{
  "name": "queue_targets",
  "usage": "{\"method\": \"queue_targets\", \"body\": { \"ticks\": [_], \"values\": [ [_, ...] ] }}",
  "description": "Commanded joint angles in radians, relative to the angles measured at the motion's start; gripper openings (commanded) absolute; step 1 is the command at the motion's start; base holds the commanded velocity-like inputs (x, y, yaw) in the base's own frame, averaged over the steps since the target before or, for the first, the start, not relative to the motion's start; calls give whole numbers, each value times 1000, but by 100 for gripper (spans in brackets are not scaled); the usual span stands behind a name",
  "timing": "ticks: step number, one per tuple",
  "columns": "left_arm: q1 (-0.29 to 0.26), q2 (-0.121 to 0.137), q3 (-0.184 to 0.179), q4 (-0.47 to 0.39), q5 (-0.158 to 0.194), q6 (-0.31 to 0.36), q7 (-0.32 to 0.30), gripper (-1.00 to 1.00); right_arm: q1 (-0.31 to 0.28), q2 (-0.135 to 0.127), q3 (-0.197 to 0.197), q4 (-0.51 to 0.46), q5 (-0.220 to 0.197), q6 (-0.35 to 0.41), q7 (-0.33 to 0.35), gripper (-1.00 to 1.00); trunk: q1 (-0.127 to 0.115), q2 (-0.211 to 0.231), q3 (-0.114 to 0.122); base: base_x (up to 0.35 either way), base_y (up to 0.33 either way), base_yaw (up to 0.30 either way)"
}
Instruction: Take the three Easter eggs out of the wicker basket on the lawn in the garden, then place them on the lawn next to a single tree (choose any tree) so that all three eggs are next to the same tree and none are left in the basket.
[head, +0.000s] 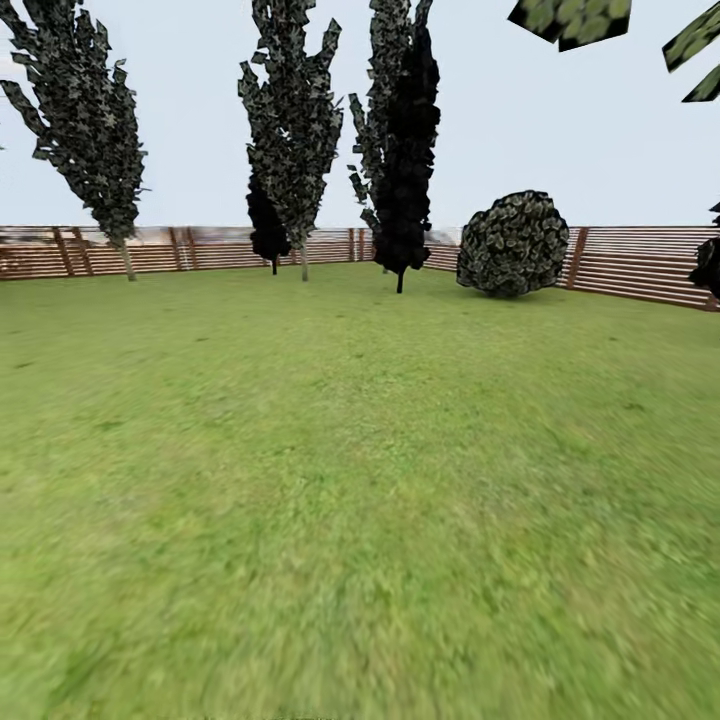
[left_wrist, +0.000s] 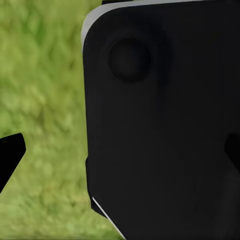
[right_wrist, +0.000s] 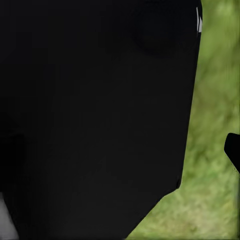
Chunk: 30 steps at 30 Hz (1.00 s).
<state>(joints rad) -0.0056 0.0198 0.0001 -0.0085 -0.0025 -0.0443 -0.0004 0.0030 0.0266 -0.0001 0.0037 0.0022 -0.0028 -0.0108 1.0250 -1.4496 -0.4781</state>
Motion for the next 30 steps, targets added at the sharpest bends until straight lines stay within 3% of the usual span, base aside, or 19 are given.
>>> {"method": "queue_targets", "body": {
  "ticks": [1,30],
  "values": [
    [-1,0,0,1,0,-3,-1,100,0,5,-1,0,-2,-2,-1,100,0,0,-1,0,0,292],
    [-1,0,0,1,0,-3,0,100,0,28,2,4,4,-25,0,100,0,0,-1,0,0,295]
  ]
}}
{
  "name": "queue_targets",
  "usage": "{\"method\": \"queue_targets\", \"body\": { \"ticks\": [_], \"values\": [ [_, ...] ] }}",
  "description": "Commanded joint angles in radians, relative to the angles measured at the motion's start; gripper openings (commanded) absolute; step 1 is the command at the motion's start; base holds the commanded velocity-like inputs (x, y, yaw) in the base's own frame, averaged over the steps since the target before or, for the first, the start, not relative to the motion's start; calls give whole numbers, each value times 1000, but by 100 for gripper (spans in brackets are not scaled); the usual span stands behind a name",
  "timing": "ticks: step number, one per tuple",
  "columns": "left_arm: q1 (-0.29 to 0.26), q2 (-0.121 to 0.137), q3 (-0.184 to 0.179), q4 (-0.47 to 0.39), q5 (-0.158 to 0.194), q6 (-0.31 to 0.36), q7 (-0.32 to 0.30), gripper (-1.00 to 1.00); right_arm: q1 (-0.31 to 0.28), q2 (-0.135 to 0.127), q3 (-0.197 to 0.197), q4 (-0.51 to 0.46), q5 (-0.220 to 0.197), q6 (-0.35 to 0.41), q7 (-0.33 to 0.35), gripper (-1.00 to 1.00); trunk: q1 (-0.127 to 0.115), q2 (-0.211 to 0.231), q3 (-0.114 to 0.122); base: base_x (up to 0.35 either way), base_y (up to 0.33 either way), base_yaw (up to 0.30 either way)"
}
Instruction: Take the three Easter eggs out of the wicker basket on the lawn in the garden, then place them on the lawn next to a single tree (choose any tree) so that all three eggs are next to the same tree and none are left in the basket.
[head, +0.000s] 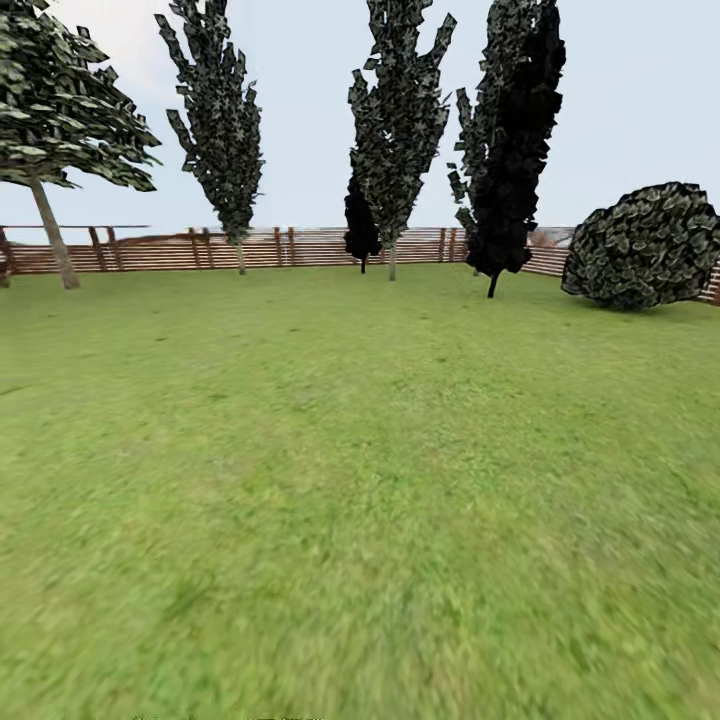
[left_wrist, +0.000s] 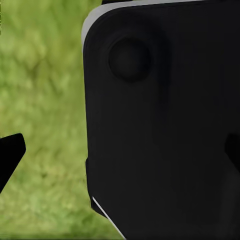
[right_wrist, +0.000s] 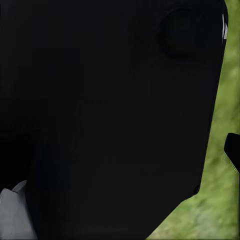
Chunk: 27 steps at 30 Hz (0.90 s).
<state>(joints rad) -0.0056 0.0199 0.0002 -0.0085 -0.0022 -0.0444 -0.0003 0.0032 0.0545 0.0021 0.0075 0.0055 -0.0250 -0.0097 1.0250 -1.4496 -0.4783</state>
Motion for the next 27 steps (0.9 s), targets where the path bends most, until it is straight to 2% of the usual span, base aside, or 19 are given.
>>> {"method": "queue_targets", "body": {
  "ticks": [1,27],
  "values": [
    [-1,0,0,1,0,-3,0,100,0,0,0,1,1,-3,-1,100,0,0,-1,0,0,296],
    [-1,0,0,1,0,-3,0,100,0,9,1,12,4,-4,-1,100,0,0,-1,0,0,296]
  ]
}}
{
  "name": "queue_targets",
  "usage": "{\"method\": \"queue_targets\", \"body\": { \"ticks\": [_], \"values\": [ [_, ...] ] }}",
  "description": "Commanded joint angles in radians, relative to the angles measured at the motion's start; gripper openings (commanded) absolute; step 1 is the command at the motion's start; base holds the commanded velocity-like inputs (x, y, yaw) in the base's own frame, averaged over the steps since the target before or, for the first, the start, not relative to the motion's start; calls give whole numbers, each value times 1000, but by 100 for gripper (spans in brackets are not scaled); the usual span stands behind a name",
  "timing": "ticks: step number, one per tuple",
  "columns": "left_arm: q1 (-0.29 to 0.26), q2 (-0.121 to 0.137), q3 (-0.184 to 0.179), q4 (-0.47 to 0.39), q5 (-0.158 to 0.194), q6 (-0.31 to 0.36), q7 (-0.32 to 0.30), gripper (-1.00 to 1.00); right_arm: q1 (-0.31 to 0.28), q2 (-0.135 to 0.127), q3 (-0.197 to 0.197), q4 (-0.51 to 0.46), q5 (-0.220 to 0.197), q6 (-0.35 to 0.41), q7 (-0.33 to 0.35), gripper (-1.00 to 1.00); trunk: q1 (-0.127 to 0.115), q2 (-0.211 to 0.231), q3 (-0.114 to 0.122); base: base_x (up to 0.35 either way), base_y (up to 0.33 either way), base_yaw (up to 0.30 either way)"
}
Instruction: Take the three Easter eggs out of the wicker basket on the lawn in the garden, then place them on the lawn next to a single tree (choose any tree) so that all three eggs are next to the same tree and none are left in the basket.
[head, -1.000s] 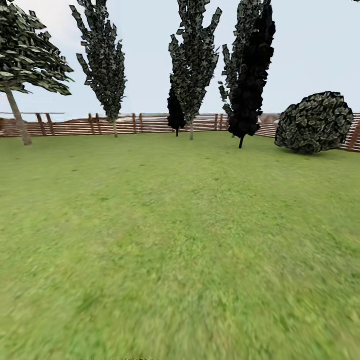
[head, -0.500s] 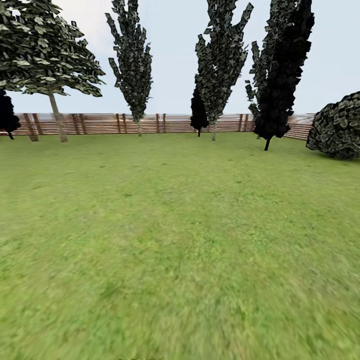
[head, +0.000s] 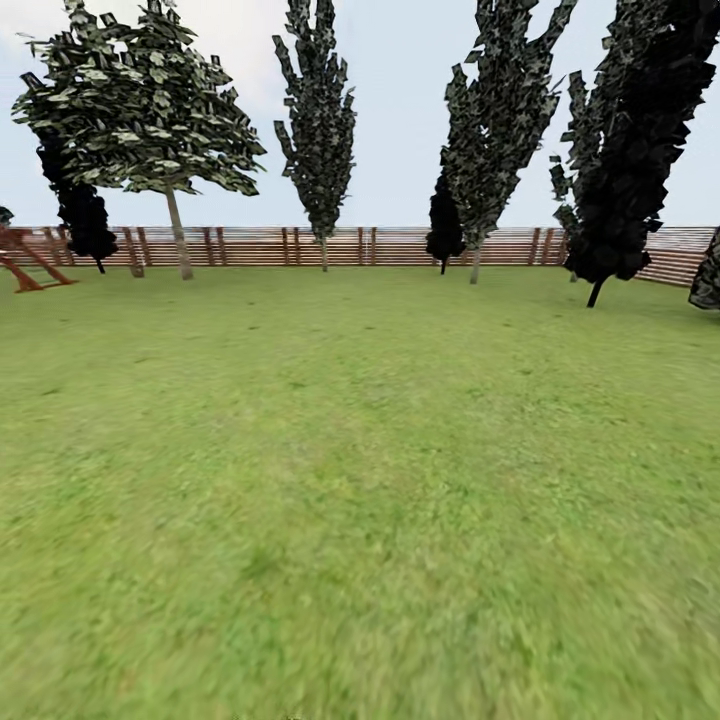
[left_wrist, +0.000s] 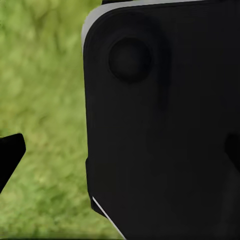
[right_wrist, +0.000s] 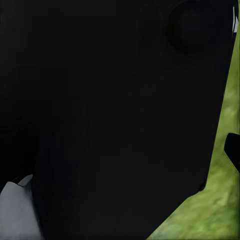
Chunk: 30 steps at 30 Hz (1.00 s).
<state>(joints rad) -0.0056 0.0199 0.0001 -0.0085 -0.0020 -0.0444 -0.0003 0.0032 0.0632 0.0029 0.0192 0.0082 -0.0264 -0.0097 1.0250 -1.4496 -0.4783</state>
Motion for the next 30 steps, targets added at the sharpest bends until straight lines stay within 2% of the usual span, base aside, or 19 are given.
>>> {"method": "queue_targets", "body": {
  "ticks": [1,30],
  "values": [
    [-1,0,0,1,0,-3,0,100,0,0,0,1,1,-3,-1,100,0,0,-1,0,0,296],
    [-1,-1,0,1,-1,-5,-1,100,0,3,0,1,2,-3,-1,100,0,0,-1,0,0,294]
  ]
}}
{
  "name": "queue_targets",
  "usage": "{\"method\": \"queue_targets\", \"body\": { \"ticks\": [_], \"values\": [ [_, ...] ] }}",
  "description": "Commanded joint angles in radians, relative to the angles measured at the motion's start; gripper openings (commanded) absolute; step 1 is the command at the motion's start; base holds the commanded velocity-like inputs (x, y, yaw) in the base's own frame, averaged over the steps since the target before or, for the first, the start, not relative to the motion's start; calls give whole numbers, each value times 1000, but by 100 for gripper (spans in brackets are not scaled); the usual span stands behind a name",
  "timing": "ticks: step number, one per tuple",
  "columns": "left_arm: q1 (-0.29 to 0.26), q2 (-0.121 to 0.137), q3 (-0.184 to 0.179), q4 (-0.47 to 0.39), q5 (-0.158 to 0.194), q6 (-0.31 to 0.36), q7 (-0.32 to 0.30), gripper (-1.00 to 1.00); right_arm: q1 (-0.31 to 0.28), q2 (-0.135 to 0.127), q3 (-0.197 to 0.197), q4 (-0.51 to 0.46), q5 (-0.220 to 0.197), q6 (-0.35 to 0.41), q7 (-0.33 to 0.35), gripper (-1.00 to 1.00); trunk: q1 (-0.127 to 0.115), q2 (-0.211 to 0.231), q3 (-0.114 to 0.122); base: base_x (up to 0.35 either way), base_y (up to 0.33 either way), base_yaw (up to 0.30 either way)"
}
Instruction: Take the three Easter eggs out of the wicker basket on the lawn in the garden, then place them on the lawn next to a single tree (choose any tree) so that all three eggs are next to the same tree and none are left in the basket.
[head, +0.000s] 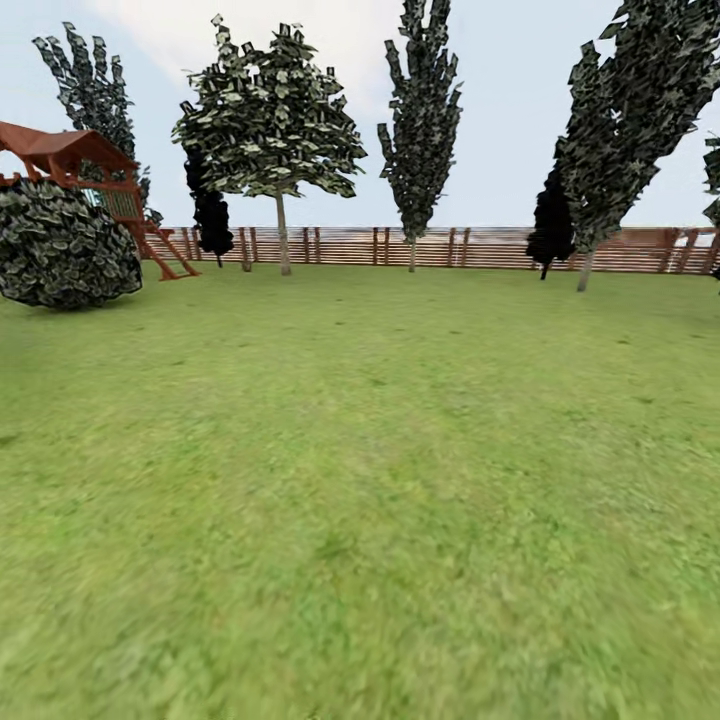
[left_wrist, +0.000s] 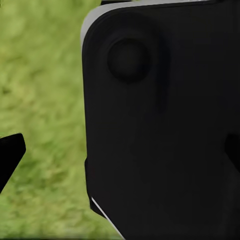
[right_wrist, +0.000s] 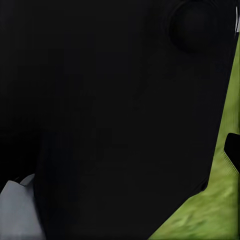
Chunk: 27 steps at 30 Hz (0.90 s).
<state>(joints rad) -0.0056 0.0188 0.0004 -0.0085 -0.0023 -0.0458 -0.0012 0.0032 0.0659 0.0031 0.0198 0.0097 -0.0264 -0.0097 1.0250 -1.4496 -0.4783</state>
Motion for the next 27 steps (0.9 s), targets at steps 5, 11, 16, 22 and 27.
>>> {"method": "queue_targets", "body": {
  "ticks": [5,11,16,22,27],
  "values": [
    [-1,0,1,1,-2,-2,0,100,0,0,-2,0,-2,-3,-1,100,0,0,-1,0,0,281],
    [-1,0,0,1,-2,-3,0,100,0,-2,-7,0,-11,-3,-1,100,0,0,-1,71,0,267],
    [-1,0,0,1,-2,-3,0,100,0,-2,-6,0,-12,-3,-1,100,0,0,-1,258,0,119],
    [-1,0,0,1,-2,-3,0,100,0,-1,-7,0,-13,-3,-1,100,0,0,-1,321,0,24],
    [-1,0,0,1,-1,-4,0,100,0,-1,-8,0,-13,-3,-1,100,0,0,-1,334,0,11]
  ]
}}
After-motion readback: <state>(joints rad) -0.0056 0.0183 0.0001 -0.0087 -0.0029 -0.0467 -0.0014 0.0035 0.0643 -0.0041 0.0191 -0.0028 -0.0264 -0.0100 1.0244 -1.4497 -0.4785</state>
